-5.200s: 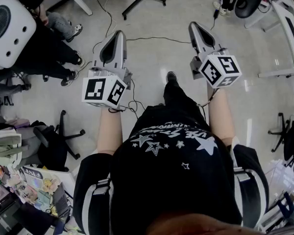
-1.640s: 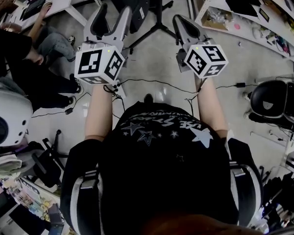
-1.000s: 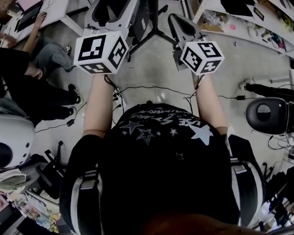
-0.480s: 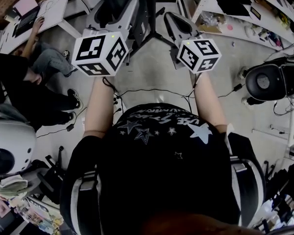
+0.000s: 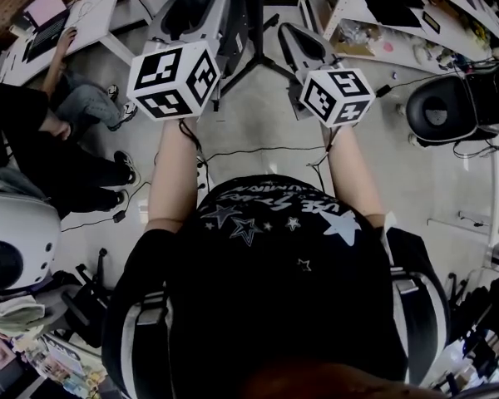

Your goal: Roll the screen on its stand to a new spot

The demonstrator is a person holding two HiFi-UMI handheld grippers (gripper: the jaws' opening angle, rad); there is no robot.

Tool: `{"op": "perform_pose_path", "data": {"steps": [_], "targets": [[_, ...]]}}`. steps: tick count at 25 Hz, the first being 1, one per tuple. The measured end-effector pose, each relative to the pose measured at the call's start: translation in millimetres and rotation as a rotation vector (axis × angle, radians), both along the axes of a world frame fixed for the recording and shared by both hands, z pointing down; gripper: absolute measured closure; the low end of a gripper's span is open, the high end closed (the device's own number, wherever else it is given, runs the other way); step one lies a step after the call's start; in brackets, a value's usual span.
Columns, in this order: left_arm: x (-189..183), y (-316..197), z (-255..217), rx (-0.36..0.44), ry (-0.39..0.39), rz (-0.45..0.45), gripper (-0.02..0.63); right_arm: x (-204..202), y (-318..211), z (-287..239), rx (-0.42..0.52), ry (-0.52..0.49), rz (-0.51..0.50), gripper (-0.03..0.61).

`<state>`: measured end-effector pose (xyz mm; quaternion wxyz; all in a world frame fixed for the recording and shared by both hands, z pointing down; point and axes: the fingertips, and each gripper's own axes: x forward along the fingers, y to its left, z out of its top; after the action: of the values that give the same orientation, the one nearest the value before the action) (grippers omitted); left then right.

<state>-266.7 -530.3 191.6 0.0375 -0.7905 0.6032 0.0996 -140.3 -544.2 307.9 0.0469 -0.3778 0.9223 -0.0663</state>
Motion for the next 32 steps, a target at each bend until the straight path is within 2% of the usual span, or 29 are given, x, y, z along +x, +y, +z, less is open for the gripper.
{"op": "perform_pose_path", "data": {"steps": [13, 32], "targets": [[4, 15, -1, -0.007, 0.003, -0.060, 0.396, 29, 27, 6, -0.026, -0.014, 0.028, 0.571], [19, 120, -2, 0.063, 0.036, -0.113, 0.408, 56, 94, 30, -0.074, -0.008, -0.028, 0.571]]}}
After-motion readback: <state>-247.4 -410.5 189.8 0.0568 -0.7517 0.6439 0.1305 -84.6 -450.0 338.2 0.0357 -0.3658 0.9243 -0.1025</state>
